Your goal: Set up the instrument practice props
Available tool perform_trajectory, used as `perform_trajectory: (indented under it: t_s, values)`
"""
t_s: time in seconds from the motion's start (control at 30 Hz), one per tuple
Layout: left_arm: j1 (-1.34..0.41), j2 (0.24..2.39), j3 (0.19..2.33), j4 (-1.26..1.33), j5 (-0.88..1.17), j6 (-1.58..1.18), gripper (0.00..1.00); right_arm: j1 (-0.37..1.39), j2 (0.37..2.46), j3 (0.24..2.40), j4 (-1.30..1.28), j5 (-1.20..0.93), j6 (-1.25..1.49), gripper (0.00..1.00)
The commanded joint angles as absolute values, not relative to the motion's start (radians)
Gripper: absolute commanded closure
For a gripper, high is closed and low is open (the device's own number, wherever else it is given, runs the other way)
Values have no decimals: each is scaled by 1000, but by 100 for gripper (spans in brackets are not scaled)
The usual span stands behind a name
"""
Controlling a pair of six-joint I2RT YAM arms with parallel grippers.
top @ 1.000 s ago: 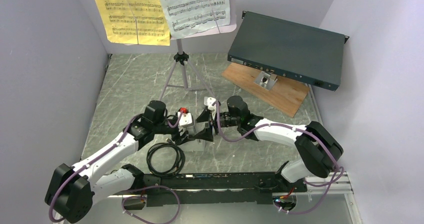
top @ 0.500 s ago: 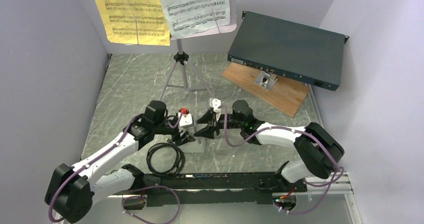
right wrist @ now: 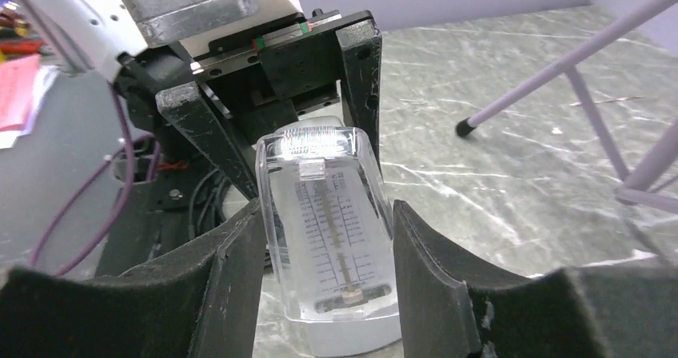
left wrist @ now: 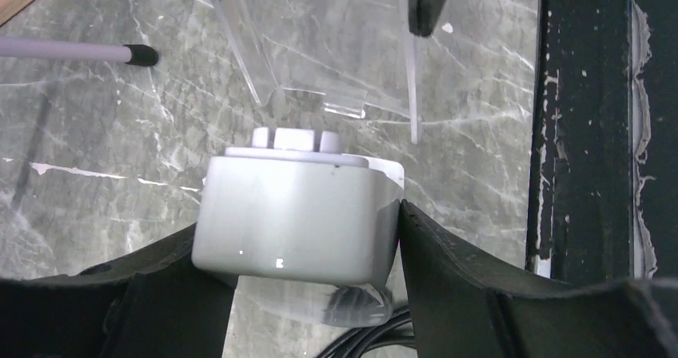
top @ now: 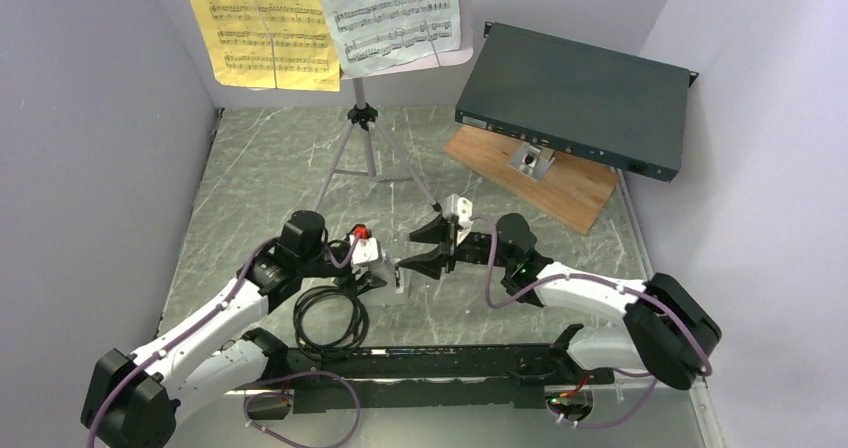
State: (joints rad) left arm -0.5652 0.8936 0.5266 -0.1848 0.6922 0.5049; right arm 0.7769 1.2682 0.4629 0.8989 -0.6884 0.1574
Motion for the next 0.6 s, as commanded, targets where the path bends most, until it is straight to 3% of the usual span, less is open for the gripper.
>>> perform_trajectory:
  t_s: [0.0, 0.1, 0.17, 0.37, 0.47, 0.57]
  values:
    - [-555, 870, 514, -173, 644, 552, 100, 830, 1194, 511, 608, -527, -103, 100]
    - [-555, 852, 495, -136, 622, 532, 100, 806, 1157, 470, 657, -536, -54, 100]
    - [-556, 837, 482, -110, 594, 517, 100, 807, 1114, 482, 626, -391, -7, 100]
    - [-557, 803, 468, -64, 585, 494, 100, 807, 1060, 578, 186, 387, 171, 100]
    - [-556, 798, 467, -53, 589, 494, 100, 806, 1139, 666, -132, 598, 328, 100]
    - [-556, 794, 462, -30, 582, 487, 100, 807, 1197, 699, -334, 663, 465, 100]
